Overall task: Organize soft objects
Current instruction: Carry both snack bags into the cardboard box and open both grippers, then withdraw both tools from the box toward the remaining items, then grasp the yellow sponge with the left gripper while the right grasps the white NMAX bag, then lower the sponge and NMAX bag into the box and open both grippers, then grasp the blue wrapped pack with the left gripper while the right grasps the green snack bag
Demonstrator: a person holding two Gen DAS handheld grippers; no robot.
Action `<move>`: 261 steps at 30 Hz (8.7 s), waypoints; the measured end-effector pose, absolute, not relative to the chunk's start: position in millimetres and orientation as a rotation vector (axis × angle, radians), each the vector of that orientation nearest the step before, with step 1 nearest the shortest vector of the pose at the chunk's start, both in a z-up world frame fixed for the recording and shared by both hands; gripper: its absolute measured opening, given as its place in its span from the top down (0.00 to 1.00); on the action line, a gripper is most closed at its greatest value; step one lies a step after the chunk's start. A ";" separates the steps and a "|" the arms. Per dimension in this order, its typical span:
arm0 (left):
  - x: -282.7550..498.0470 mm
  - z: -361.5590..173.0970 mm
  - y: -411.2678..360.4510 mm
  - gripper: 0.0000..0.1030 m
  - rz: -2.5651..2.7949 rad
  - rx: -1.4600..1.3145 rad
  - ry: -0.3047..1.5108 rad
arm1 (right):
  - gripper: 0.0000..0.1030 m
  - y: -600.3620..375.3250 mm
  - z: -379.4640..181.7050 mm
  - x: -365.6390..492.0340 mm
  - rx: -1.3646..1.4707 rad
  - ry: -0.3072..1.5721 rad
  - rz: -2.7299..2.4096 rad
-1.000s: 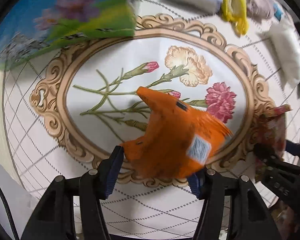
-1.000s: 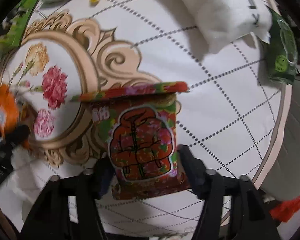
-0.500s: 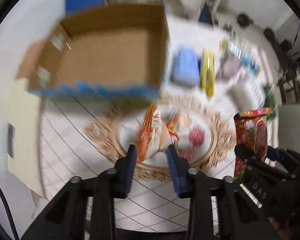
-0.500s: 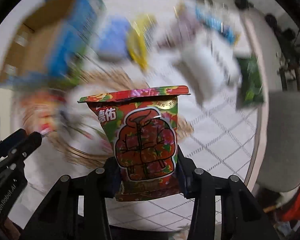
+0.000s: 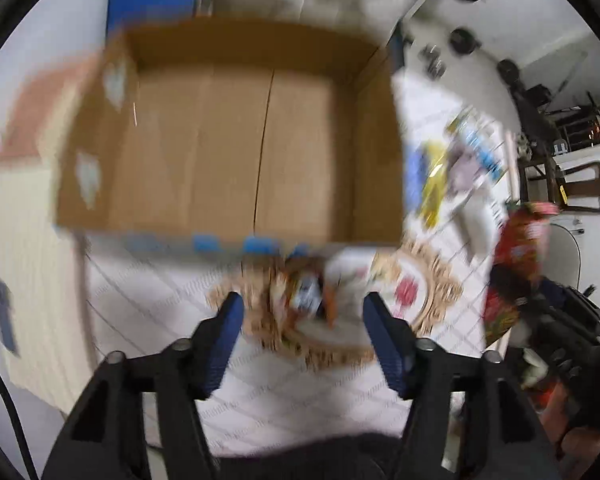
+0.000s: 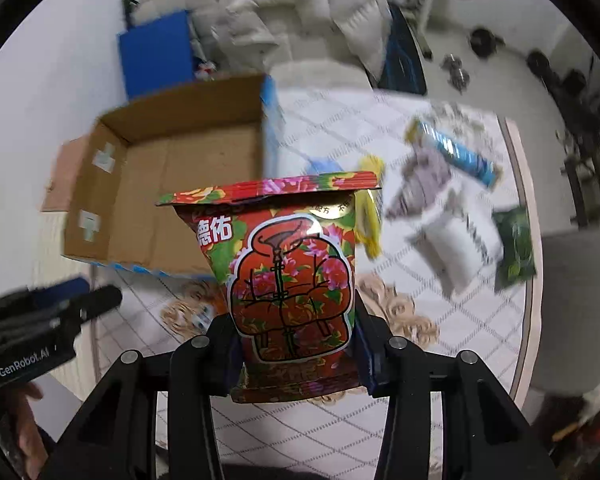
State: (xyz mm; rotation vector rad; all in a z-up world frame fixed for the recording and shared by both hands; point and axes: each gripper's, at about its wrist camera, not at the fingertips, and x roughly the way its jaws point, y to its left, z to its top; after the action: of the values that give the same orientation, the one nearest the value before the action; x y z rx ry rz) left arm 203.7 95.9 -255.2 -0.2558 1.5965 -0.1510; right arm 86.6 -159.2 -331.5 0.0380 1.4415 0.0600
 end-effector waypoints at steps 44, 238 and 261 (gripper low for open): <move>322.4 -289.3 158.3 0.80 -0.049 -0.426 1.622 | 0.54 -7.3 -379.3 245.6 0.134 1.532 0.188; 240.3 -228.8 187.0 0.02 0.109 -0.069 1.395 | 0.00 37.5 -309.4 171.2 0.056 1.392 0.058; 160.3 -141.0 119.9 0.00 0.139 0.026 1.187 | 0.00 -19.5 -224.7 103.2 0.044 1.249 0.164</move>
State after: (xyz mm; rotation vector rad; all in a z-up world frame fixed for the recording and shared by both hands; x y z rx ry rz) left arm 160.3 119.9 -141.0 0.0265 1.1871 0.1385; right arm 103.2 -19.5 -224.7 0.0444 1.2494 0.1641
